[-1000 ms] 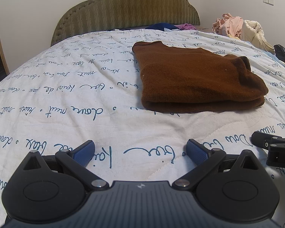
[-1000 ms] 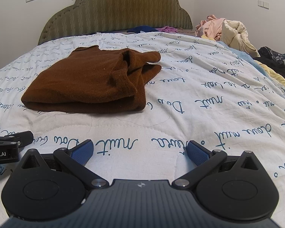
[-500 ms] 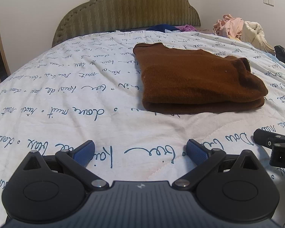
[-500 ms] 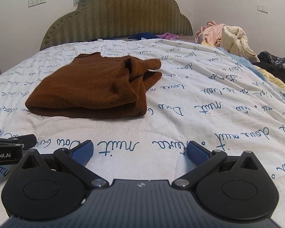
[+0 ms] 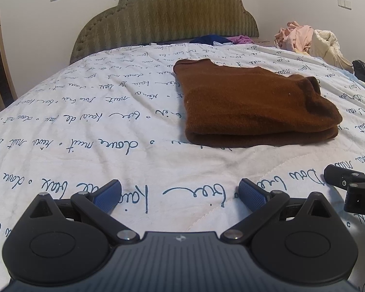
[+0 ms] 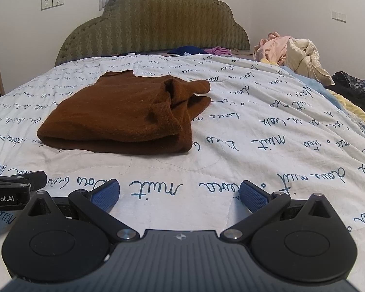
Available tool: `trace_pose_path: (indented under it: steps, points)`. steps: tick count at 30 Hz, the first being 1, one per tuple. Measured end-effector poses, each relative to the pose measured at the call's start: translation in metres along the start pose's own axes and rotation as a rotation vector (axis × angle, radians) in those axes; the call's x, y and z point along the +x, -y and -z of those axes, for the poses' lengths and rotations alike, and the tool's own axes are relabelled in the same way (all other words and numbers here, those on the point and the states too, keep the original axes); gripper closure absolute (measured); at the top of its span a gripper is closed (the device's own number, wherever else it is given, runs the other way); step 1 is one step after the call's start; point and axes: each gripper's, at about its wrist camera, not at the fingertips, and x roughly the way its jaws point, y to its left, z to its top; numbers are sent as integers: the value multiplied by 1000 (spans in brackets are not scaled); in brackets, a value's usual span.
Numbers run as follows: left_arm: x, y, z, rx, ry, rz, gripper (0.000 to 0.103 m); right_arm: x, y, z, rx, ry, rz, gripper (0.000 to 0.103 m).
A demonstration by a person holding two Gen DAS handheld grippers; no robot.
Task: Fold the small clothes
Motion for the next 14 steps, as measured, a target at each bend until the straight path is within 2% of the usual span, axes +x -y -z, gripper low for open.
trace_pose_path:
  steps: [14]
  points:
    - [-6, 0, -2, 24, 12, -10, 0, -1, 0, 0, -7, -6, -11, 0]
